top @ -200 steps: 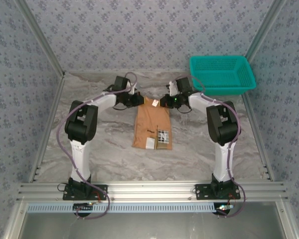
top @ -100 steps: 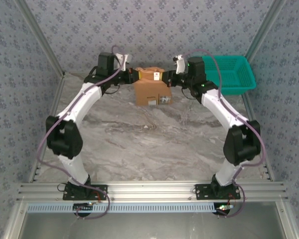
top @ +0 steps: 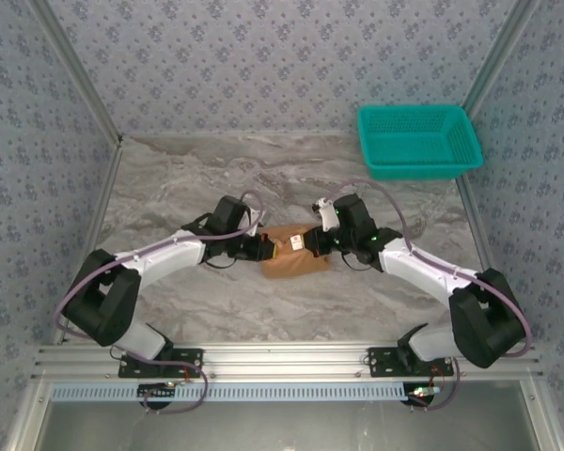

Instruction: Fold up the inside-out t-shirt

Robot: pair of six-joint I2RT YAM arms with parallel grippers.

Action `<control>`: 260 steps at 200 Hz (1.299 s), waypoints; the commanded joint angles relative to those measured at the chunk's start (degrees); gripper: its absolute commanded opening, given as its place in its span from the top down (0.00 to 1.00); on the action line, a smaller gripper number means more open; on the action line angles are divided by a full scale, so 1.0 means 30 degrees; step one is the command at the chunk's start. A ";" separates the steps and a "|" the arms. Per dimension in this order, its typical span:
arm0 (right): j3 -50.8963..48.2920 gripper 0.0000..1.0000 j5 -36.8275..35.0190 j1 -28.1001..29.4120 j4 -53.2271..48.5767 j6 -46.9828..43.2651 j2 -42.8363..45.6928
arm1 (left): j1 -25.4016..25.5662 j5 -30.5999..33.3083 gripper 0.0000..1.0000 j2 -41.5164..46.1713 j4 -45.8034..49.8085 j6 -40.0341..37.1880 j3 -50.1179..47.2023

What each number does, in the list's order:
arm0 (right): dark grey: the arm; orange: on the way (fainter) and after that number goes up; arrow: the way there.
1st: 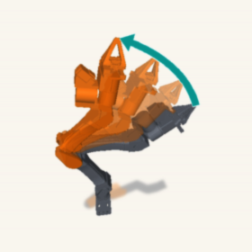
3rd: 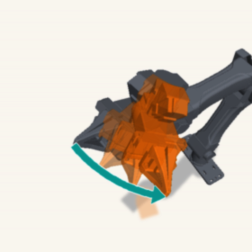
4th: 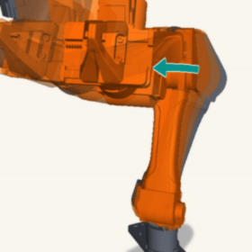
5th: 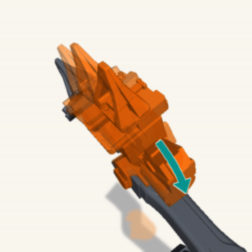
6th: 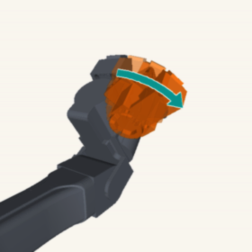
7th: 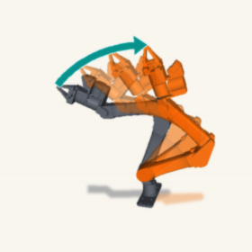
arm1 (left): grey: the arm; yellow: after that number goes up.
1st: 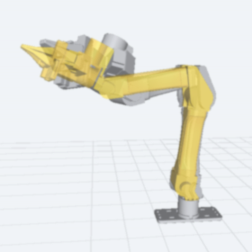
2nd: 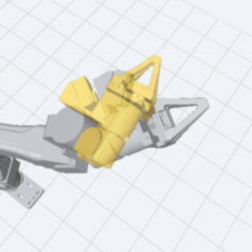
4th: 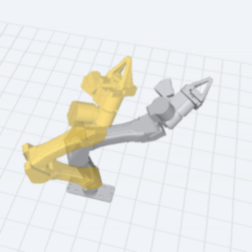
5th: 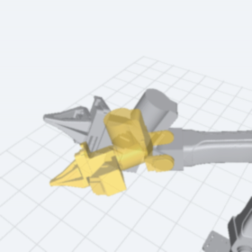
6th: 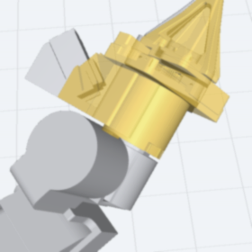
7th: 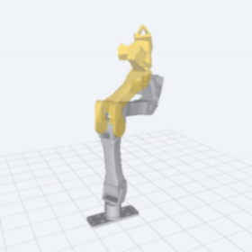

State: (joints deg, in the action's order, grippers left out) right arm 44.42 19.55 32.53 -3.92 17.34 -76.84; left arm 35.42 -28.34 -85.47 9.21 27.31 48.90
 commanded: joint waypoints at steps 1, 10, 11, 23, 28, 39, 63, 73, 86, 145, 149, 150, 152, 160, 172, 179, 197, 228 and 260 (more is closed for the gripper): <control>0.0260 0.99 -0.1635 -0.0099 -0.0245 0.0250 0.0750 | -0.0043 0.1093 1.00 0.1162 -0.1376 0.0278 0.0445; 0.0572 0.98 -0.2030 -0.0206 -0.0585 0.0211 0.0407 | -0.0074 0.1357 1.00 0.0916 -0.1193 -0.0043 0.0803; 0.0631 0.98 -0.2062 -0.0223 -0.0635 0.0174 0.0368 | -0.0066 0.1373 1.00 0.0861 -0.1150 -0.0076 0.0835; 0.1261 0.98 -0.2409 -0.0351 -0.0999 -0.0079 -0.0335 | -0.0142 0.1752 1.00 0.0314 -0.0756 -0.0421 0.1440; 0.1567 0.97 -0.2488 -0.0395 -0.1187 -0.0230 -0.0657 | -0.0188 0.1915 1.00 0.0039 -0.0701 -0.0500 0.1643; 0.2232 0.97 -0.2684 -0.0493 -0.1371 -0.0570 -0.1430 | -0.0367 0.2088 1.00 -0.0571 -0.0705 -0.0519 0.1995; 0.3656 0.96 -0.2592 -0.0900 -0.1551 -0.1077 -0.3209 | -0.1045 0.2005 1.00 -0.1677 -0.1182 -0.0693 0.2674; 0.4193 0.95 -0.2604 -0.1057 -0.1635 -0.1281 -0.3997 | -0.1270 0.1933 1.00 -0.2260 -0.1226 -0.0803 0.3097; 0.4829 0.95 -0.2591 -0.1286 -0.1795 -0.1525 -0.4996 | -0.1529 0.1975 1.00 -0.3098 -0.1018 -0.0834 0.3728; 0.6632 0.91 -0.3146 -0.1791 -0.3197 -0.1943 -0.8421 | -0.1759 0.1594 0.99 -0.6248 -0.1075 -0.0842 0.4678; 0.6780 0.90 -0.3245 -0.1814 -0.3377 -0.1943 -0.8679 | -0.1765 0.1636 0.98 -0.6387 -0.1104 -0.0820 0.4681; 0.6826 0.90 -0.3284 -0.1832 -0.3408 -0.1943 -0.8730 | -0.1761 0.1674 0.98 -0.6424 -0.1106 -0.0816 0.4678; 0.6919 0.90 -0.3372 -0.1846 -0.3504 -0.1958 -0.8835 | -0.1773 0.1717 0.98 -0.6488 -0.1108 -0.0813 0.4676; 0.7154 0.88 -0.3639 -0.1894 -0.3807 -0.1943 -0.9256 | -0.1790 0.1904 0.97 -0.6752 -0.1087 -0.0840 0.4730; 0.7577 0.84 -0.3965 -0.1989 -0.4323 -0.1895 -0.9874 | -0.1790 0.2121 0.94 -0.7098 -0.1078 -0.0896 0.4797; 0.7800 0.80 -0.4077 -0.2047 -0.4668 -0.1856 -1.0157 | -0.1792 0.2514 0.90 -0.7281 -0.1028 -0.0922 0.4869; 0.7785 0.72 -0.4304 -0.2121 -0.5231 -0.1877 -1.0186 | -0.1808 0.3082 0.78 -0.7644 -0.0613 -0.1252 0.5340; 0.8404 0.61 -0.4349 -0.2419 -0.6067 -0.2111 -0.8965 | -0.1838 0.3584 0.63 -0.7187 0.0674 -0.1909 0.6030; 0.8369 0.50 -0.4204 -0.3023 -0.6946 -0.2323 -0.7070 | -0.1821 0.5449 0.47 -0.5370 0.1948 -0.1853 0.5801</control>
State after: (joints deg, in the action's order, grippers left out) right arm 67.46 8.05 24.97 -20.40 11.14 -103.92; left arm 30.26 -17.06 -107.07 10.20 22.63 65.65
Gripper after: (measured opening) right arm 0.473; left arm 0.493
